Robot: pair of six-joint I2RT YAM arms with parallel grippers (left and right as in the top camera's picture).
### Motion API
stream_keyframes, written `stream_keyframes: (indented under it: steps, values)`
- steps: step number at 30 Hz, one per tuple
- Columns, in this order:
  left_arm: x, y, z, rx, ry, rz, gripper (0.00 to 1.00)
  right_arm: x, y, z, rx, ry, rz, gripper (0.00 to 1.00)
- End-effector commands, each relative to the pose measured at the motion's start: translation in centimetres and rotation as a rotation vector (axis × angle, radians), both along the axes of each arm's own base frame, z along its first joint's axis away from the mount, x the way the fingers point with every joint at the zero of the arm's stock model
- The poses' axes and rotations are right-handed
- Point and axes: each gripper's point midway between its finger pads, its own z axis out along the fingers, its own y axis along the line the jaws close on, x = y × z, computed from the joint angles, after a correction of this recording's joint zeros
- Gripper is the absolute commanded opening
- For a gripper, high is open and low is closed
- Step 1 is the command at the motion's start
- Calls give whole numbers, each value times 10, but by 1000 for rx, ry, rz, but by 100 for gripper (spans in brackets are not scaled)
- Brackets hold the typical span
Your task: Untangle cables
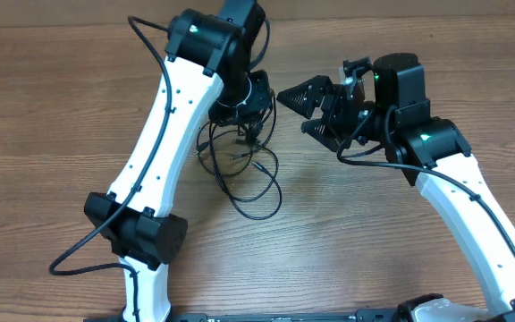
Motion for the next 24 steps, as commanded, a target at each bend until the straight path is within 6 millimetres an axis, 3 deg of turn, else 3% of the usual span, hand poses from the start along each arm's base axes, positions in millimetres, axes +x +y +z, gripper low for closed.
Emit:
stream_keyframes:
  steps: [1,8,11,17,20,24]
  values:
    - [-6,-22,19,-207,44,-38,4,4,8,-17,-11,74,-29,95]
    - [-6,-22,21,-236,50,-50,4,12,15,-17,1,51,-24,92]
    - [-7,-22,21,-235,52,-49,4,16,16,-12,16,34,-33,77]
    - [-11,-29,25,-284,72,-60,4,20,14,-14,3,27,-53,70]
    - [-12,-30,26,-292,77,-63,4,23,14,-15,1,20,-60,59]
    - [-12,-30,25,-285,65,-83,4,24,14,-15,10,30,-70,27]
